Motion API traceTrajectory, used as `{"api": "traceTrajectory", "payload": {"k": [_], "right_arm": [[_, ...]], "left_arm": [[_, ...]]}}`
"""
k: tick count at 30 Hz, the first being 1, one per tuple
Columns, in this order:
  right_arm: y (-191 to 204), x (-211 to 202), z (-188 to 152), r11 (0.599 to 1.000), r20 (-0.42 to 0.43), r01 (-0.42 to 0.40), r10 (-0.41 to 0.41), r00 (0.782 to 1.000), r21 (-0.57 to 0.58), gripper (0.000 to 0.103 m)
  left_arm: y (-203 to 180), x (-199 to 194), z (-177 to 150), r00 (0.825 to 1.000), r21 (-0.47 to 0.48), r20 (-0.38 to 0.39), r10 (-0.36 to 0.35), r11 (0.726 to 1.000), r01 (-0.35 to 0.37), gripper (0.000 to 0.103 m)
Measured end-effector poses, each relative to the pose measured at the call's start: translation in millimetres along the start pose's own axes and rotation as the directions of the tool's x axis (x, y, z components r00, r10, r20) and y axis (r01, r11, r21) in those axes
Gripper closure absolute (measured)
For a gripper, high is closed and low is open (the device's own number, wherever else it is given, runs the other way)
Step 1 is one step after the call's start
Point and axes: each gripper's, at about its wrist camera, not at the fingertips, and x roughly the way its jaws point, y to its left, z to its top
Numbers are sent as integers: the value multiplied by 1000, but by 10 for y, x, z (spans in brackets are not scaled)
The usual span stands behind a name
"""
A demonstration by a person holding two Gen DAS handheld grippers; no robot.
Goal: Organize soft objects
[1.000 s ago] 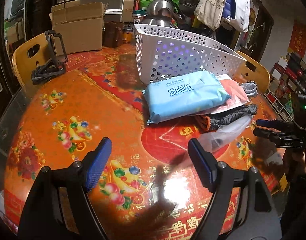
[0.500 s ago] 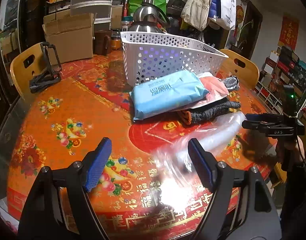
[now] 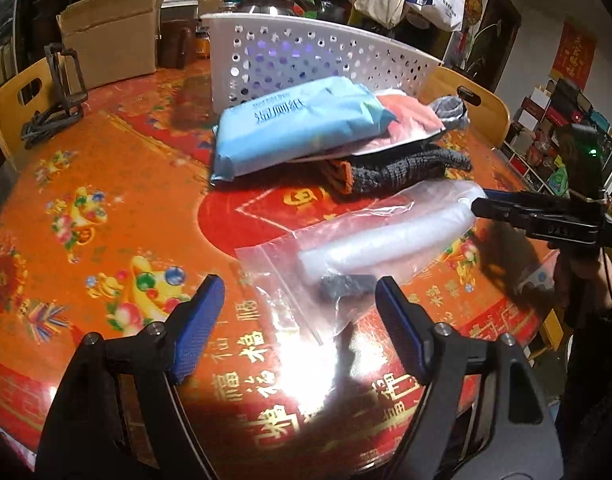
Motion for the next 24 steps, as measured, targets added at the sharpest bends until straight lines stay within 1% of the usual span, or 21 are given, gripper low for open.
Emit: {"api": "traceTrajectory", "payload": {"k": [2, 6, 8, 10, 11, 13, 14, 15, 19, 24], "right_arm": [[35, 3, -7, 1000, -1, 16, -16, 1000, -17, 54], [71, 3, -19, 999, -2, 26, -26, 1000, -35, 62], [71, 1, -22, 999, -2, 29, -29, 1000, -36, 65], [75, -1, -29, 999, -2, 32, -32, 999, -39, 70], [80, -1, -31, 999, -2, 34, -34, 999, -41, 71], [97, -4, -47, 998, -2, 39, -39, 999, -47, 77], [108, -8, -57, 998, -2, 40, -40, 999, -51, 79], [117, -13, -68, 998, -2, 43, -43, 999, -53, 84], [124, -31, -98, 998, 2, 25, -25, 1000, -51, 90], [164, -57, -142, 999, 25, 13, -11, 1000, -52, 91]], "left_arm": [[-29, 67, -3, 1000, -3, -5, -4, 1000, 4, 38], [-141, 146, 27, 1000, 28, 5, 15, 1000, -15, 47], [-173, 174, 36, 1000, 35, 14, 24, 999, -25, 55], [-176, 176, 44, 1000, 35, 16, 15, 999, -15, 66], [-183, 176, 45, 1000, 38, 15, 8, 999, -9, 70], [-181, 170, 46, 1000, 36, 15, -3, 999, 3, 80], [-184, 169, 44, 1000, 32, 15, -6, 999, 5, 83], [-191, 174, 46, 1000, 32, 15, -6, 999, 6, 85], [-214, 145, 52, 1000, 44, 29, 4, 999, -5, 87], [-192, 51, 94, 998, 50, 60, 22, 998, -25, 87]]}}
